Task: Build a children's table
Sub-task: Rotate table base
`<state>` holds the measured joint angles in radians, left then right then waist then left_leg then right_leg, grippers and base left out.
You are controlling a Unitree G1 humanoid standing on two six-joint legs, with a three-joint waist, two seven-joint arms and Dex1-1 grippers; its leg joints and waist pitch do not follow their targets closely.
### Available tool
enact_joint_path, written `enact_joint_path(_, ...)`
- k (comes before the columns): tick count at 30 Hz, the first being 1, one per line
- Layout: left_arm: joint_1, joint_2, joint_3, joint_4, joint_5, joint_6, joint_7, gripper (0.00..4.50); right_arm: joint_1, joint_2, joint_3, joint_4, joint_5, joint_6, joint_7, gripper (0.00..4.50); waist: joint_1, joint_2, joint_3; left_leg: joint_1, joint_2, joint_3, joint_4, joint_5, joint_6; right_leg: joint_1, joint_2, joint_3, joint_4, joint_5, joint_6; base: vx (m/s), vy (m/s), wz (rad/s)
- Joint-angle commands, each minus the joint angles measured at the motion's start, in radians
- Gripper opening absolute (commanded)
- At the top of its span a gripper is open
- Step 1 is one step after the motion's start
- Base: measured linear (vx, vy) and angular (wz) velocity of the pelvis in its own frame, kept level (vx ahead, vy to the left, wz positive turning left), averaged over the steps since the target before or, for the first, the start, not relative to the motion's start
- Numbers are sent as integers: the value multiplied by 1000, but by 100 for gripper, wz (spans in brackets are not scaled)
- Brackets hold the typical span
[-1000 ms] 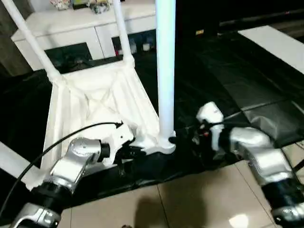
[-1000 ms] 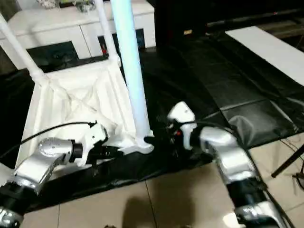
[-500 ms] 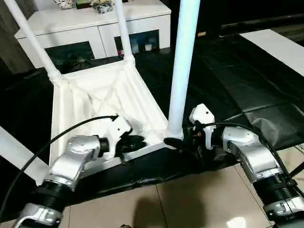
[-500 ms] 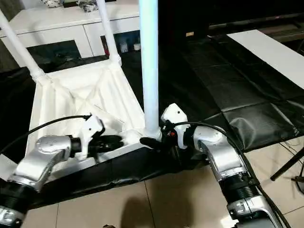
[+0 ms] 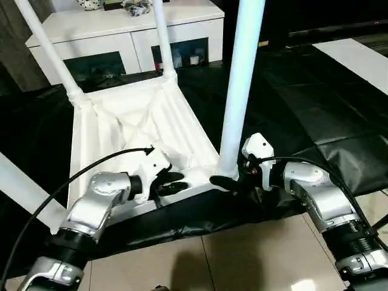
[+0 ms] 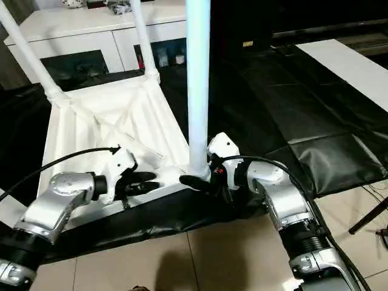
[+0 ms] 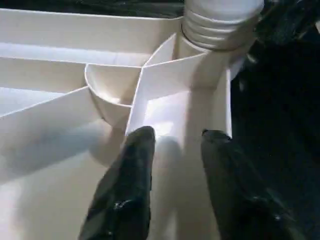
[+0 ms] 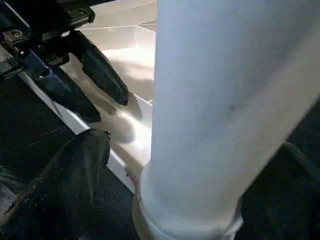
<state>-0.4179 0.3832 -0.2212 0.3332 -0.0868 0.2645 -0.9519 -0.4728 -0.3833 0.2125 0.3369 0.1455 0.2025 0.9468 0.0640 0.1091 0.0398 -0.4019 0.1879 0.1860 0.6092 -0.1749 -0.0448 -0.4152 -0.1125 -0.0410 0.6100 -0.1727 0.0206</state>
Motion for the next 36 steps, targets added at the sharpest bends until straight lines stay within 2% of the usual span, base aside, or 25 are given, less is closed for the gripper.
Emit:
enact_joint_path(1, -10, 2, -21, -6, -17, 12, -29, 211, -24, 2, -4, 2, -7, -13, 1, 450, -1, -11, -72, 22, 22, -10, -74, -240, 50, 49, -18, 13, -62, -140, -247, 0, 0, 0)
enact_joint_path(2, -10, 2, -21, -6, -17, 12, -29, 216, -24, 2, -4, 2, -7, -14, 1, 450, -1, -12, -72, 23, 22, -10, -74, -241, 51, 49, -18, 13, -62, -139, -248, 0, 0, 0)
enact_joint_path(3, -10, 2, -22, -8, -18, 14, -33, 216, -23, 1, -4, 2, -7, -14, 1, 450, -1, -6, -72, 23, 22, -11, -74, -243, 51, 48, -17, 12, -61, -139, -249, 0, 0, 0)
enact_joint_path(5, -5, -1, -21, -21, -29, 33, -46, 216, -20, -2, -6, 1, -7, -15, 1, 450, -3, -10, -72, 23, 23, -10, -75, -248, 50, 49, -17, 12, -62, -137, -250, 0, 0, 0)
enact_joint_path(13, -1, -23, 18, -89, -115, 120, -75, 216, -21, -6, -10, 5, -8, -17, -1, 450, -4, -12, -69, 23, 23, -10, -77, -271, 45, 49, -18, 12, -65, -172, -254, 0, 0, 0)
enact_joint_path(15, 1, -19, 13, -96, -116, 129, -81, 216, -22, -6, -10, 6, -9, -18, -1, 450, -5, -11, -69, 23, 23, -10, -77, -271, 44, 49, -17, 12, -66, -180, -250, 0, 0, 0)
enact_joint_path(20, 19, 7, -38, -77, -42, 107, -67, 216, -23, -5, -9, 6, -10, -20, 0, 450, -12, -7, -69, 23, 23, -12, -77, -267, 47, 49, -16, 11, -65, -164, -243, 0, 0, 0)
enact_joint_path(23, 17, 16, -51, -46, -7, 102, -22, 180, -21, -8, -10, 5, -10, -20, 2, 450, -13, -8, -69, 24, 23, -11, -78, -281, 42, 48, -15, 12, -67, -172, -240, 0, 0, 0)
enact_joint_path(25, 16, 14, -49, -44, -7, 113, -9, 178, -21, -10, -11, 6, -10, -22, 3, 450, -13, -5, -68, 25, 23, -12, -80, -294, 34, 48, -15, 12, -67, -184, -238, 0, 0, 0)
enact_joint_path(26, 15, 12, -47, -43, -7, 117, -3, 178, -21, -10, -12, 8, -11, -23, 2, 450, -13, -8, -69, 25, 23, -12, -80, -293, 33, 48, -15, 12, -68, -182, -239, 0, 0, 0)
enact_joint_path(31, 9, 2, -39, -22, 3, 130, 28, 133, -21, -13, -11, 12, -13, -26, 4, 450, -12, -9, -69, 24, 22, -11, -79, -286, 36, 49, -16, 12, -66, -169, -244, 0, 0, 0)
enact_joint_path(32, 8, -3, -35, -14, 3, 114, 31, 108, -21, -13, -10, 14, -15, -27, 4, 450, -12, -8, -68, 24, 22, -11, -79, -289, 37, 48, -16, 12, -68, -179, -243, 0, 0, 0)
enact_joint_path(36, 7, -9, -37, -3, 0, 98, 27, 93, -22, -18, -4, 27, -21, -33, 9, 450, -12, -10, -66, 25, 22, -11, -80, -311, 33, 45, -17, 13, -73, -223, -234, 0, 0, 0)
